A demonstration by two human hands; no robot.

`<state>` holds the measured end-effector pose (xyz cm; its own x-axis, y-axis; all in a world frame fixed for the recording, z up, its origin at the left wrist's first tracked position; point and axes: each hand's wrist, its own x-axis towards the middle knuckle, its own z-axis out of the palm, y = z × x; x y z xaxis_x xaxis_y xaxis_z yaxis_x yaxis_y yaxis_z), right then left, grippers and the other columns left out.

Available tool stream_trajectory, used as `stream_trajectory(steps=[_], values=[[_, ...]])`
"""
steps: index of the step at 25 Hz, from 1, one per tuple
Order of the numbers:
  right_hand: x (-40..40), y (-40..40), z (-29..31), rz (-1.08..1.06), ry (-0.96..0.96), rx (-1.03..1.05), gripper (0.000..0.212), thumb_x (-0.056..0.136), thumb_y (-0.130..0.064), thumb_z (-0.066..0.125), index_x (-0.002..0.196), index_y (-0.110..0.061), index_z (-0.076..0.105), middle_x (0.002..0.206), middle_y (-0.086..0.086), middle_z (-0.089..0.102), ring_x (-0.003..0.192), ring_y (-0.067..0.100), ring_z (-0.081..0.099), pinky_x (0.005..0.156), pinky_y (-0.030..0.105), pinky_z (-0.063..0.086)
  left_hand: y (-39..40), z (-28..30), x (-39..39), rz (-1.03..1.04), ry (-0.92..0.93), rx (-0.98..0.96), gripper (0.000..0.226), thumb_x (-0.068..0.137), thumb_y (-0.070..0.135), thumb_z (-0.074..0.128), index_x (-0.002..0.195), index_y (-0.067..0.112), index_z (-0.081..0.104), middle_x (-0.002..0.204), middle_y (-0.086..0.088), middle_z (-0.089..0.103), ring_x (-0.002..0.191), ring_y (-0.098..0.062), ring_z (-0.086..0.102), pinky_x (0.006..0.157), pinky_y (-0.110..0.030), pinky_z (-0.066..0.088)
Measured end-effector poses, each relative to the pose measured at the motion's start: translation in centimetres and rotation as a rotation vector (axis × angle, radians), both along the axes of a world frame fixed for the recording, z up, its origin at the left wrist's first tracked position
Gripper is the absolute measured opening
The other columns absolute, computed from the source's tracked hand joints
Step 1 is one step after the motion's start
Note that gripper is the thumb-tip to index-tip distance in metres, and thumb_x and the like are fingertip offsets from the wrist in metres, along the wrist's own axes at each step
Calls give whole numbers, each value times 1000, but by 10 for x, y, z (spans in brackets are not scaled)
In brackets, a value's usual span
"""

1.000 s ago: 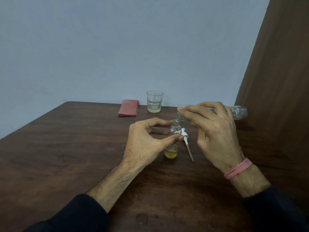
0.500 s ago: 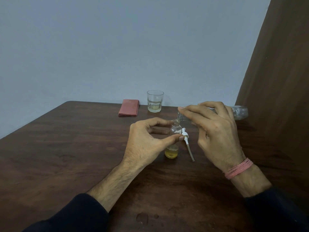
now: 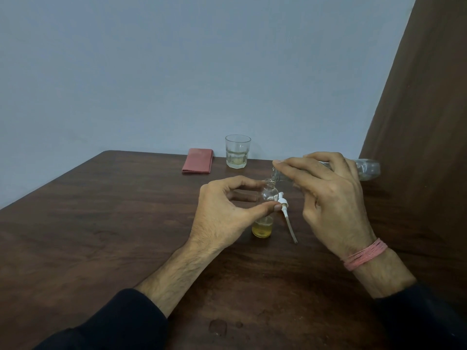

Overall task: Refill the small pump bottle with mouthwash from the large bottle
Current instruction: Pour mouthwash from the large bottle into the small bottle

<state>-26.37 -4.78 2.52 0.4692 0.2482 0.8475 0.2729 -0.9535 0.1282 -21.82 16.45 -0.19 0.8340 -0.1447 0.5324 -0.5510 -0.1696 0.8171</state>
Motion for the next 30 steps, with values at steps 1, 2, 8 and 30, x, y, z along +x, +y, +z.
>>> stream_trajectory(steps=[1, 2, 8, 30], values=[[0, 0, 0, -1, 1, 1, 73, 79, 10, 79, 143, -24, 71, 134, -9, 75, 120, 32, 61, 100, 46, 40, 0, 0, 0, 0, 0, 0, 47, 68, 41, 109, 110, 29, 90, 102, 15, 89, 92, 1, 86, 88, -36, 74], [0, 0, 0, -2, 0, 0, 73, 79, 10, 79, 143, -24, 71, 134, -9, 75, 120, 32, 61, 100, 46, 40, 0, 0, 0, -1, 0, 0, 47, 68, 40, 109, 110, 29, 90, 102, 16, 89, 92, 2, 86, 88, -35, 74], [1, 0, 0, 1, -4, 3, 74, 78, 10, 78, 143, -25, 71, 133, -10, 75, 119, 32, 62, 99, 48, 43, -1, 0, 1, -8, -1, 6, 47, 69, 40, 109, 110, 29, 90, 103, 16, 89, 93, 3, 85, 88, -33, 73], [-1, 0, -1, 6, 8, 18, 73, 80, 9, 78, 143, -26, 71, 134, -11, 74, 120, 29, 61, 100, 46, 41, 0, 0, -1, -26, -4, -18, 43, 67, 43, 107, 104, 37, 87, 101, 18, 89, 91, 5, 85, 85, -29, 73]])
